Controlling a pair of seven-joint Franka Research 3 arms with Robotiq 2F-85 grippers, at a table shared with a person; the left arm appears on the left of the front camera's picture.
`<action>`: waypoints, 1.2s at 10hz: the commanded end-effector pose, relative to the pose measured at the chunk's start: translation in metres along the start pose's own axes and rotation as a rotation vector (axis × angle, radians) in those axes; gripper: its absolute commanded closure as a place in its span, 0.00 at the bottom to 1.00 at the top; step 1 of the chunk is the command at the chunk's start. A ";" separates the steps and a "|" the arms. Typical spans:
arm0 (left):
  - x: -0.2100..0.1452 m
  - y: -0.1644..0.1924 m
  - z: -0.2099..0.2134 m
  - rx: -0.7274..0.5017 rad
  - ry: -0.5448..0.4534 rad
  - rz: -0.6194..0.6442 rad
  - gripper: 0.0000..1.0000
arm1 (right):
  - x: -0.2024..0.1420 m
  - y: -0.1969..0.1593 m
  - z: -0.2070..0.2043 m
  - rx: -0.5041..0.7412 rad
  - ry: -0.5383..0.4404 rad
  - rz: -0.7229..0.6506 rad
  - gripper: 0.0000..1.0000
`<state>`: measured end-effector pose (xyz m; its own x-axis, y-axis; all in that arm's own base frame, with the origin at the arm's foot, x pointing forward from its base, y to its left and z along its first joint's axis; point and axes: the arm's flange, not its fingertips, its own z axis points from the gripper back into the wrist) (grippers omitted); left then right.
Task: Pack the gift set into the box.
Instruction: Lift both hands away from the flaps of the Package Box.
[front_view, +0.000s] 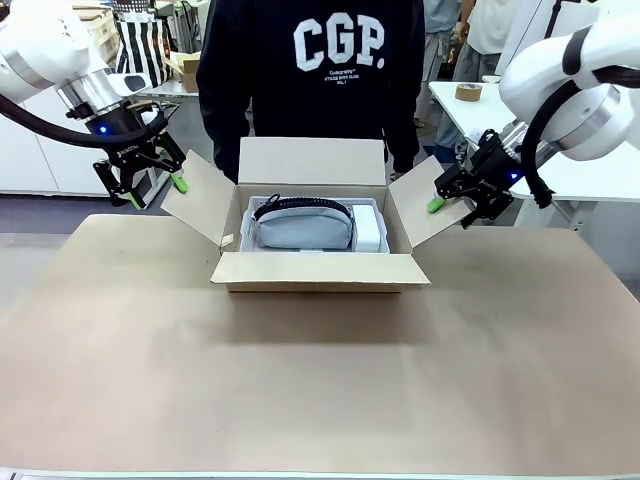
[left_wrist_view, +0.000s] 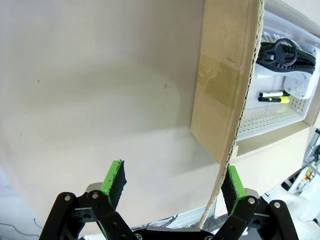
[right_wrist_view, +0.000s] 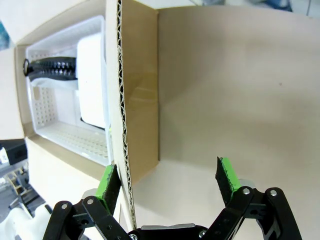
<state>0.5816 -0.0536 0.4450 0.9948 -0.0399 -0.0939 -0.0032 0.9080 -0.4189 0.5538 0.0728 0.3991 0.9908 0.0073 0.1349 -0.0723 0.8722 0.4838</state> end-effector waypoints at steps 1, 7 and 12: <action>-0.002 -0.001 0.001 0.018 -0.007 0.015 0.00 | -0.001 0.004 0.003 -0.023 0.006 -0.013 0.00; -0.002 -0.001 0.001 0.018 -0.007 0.015 0.00 | -0.001 0.004 0.003 -0.023 0.006 -0.013 0.00; 0.000 0.000 0.000 0.000 0.000 0.000 0.00 | 0.000 0.000 0.000 0.000 0.000 0.000 0.00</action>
<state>0.5816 -0.0536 0.4448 0.9947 -0.0399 -0.0943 -0.0033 0.9080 -0.4189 0.5539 0.0728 0.3989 0.9909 0.0073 0.1347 -0.0722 0.8721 0.4839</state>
